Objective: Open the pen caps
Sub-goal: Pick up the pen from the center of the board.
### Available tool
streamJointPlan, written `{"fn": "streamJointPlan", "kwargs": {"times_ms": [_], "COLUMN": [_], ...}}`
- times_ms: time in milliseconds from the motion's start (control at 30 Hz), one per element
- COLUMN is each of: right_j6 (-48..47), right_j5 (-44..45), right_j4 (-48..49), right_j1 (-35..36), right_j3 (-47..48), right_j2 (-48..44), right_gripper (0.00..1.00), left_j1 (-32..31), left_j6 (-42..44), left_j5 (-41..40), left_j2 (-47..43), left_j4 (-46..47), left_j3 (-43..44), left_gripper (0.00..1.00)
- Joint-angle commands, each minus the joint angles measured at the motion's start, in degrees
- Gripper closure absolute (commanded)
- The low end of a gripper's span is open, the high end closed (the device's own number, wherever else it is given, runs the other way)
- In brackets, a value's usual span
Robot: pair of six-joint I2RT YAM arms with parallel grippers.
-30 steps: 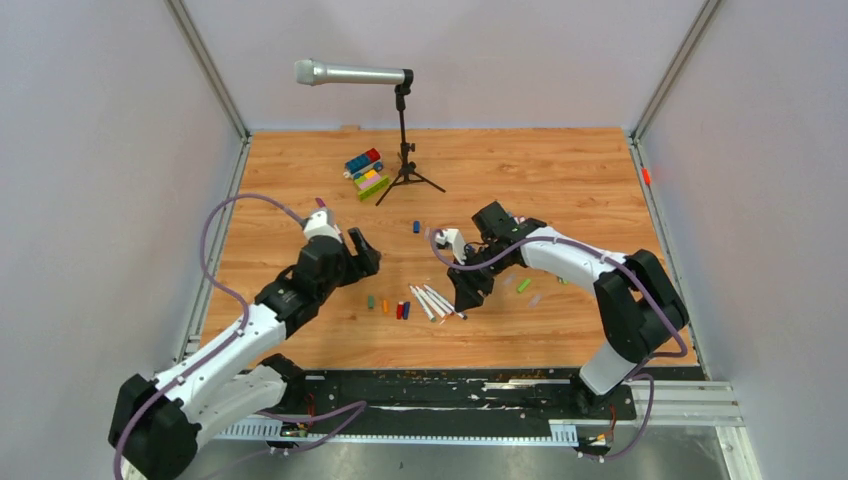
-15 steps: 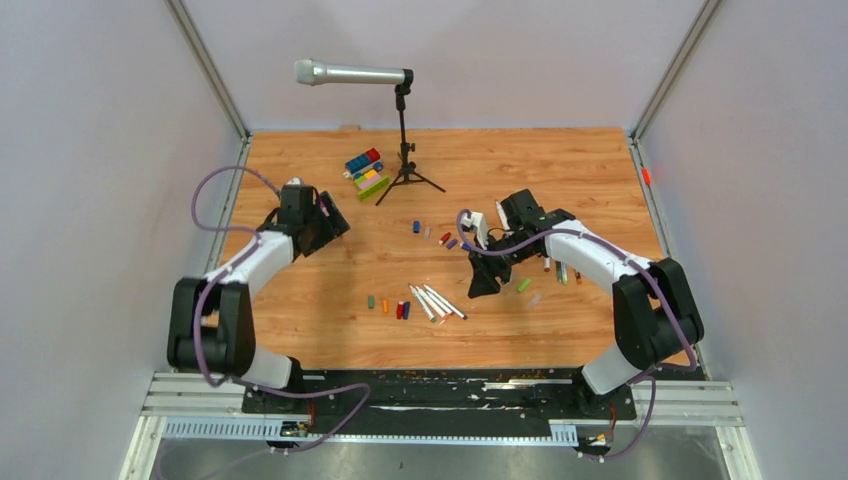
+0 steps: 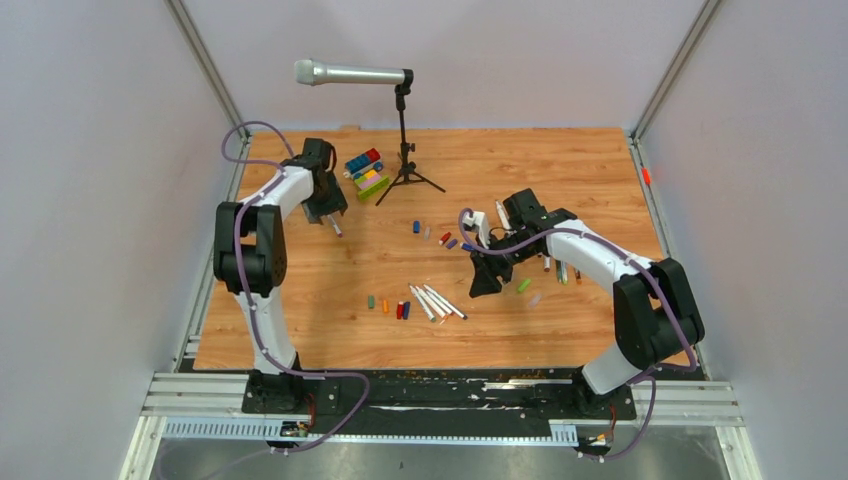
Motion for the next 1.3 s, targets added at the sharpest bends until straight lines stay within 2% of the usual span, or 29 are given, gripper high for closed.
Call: {"fn": "streamJointPlan", "kwargs": {"times_ms": [0,167,333,567,733,900,1067,1167,1267], "right_j6": [-1.6,-1.6,-1.6,-1.7,-1.8,-2.1,-2.9,-4.5,-6.8], "right_j5": [-1.8,-2.0,-2.3,-2.9,-3.5,-4.7,-6.9,-8.7,-10.7], "right_j4": [-0.3,-0.3,-0.5,-0.5,-0.8,-1.1,-1.8,-3.0,-4.4], "right_j1": [-0.5,-0.8,-0.9,-1.4,-1.7,-2.0,-2.2,-2.2,-2.2], "right_j3": [1.7,1.7,1.8,1.9,1.8,1.8,1.8,1.9,2.0], "right_j2": [-1.2,-1.3,-1.1,-1.4,-1.8,-2.4,-3.2,-3.9,-5.2], "right_gripper": [0.54,0.54,0.54,0.54,0.55,0.55,0.55,0.55,0.54], "left_j1": [0.3,0.3,0.3,0.3,0.3,0.3,0.3,0.3,0.3], "left_j6": [3.0,3.2,3.7,4.7,5.5,6.1,7.1,7.6,7.4], "left_j5": [-1.7,-1.0,-1.8,-2.5,-3.4,-3.7,-1.8,3.1,11.7], "left_j2": [4.6,7.1,9.1,10.3,9.1,4.3,-4.2,-11.3,-21.8], "left_j4": [-7.9,-8.6,-9.7,-10.0,-9.8,-7.7,-3.2,1.2,10.1], "left_j3": [6.3,9.0,10.2,9.6,9.0,6.0,-0.7,-8.4,-18.4], "left_gripper": [0.4,0.54,0.56,0.7,0.88,1.0,1.0,1.0,1.0]}}
